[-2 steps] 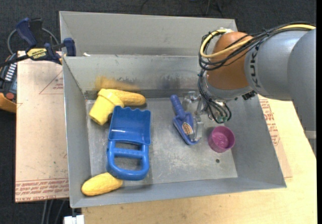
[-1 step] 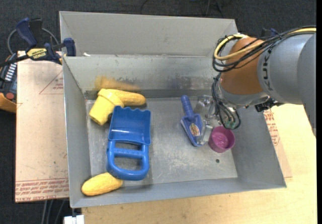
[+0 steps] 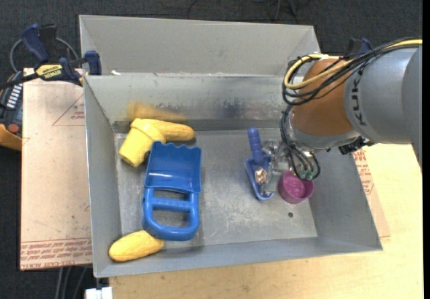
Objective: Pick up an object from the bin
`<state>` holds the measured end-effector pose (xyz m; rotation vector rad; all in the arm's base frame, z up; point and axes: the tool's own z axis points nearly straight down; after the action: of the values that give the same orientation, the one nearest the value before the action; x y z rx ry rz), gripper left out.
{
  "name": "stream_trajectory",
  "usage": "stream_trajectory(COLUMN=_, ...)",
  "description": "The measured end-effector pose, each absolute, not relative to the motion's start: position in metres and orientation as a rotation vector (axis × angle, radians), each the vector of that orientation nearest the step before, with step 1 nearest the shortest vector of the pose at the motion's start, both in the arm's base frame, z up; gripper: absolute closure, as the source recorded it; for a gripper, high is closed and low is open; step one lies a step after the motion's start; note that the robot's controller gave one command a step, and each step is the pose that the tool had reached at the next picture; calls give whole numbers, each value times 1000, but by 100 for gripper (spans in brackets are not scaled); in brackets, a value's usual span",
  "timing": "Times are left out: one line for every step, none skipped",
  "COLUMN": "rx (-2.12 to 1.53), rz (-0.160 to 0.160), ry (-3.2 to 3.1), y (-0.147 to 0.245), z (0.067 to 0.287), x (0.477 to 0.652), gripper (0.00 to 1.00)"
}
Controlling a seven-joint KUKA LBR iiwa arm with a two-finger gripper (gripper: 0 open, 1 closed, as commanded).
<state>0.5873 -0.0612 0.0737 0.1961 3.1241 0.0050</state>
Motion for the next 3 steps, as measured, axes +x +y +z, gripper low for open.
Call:
stream_trajectory(rx=194, rz=4, ry=3124, y=-61, z=74, x=587, gripper=100)
stream_trajectory(rx=194, rz=4, ry=3124, y=-61, z=74, x=587, gripper=100)
stream_trajectory(rx=194, rz=4, ry=3124, y=-61, z=74, x=587, gripper=100)
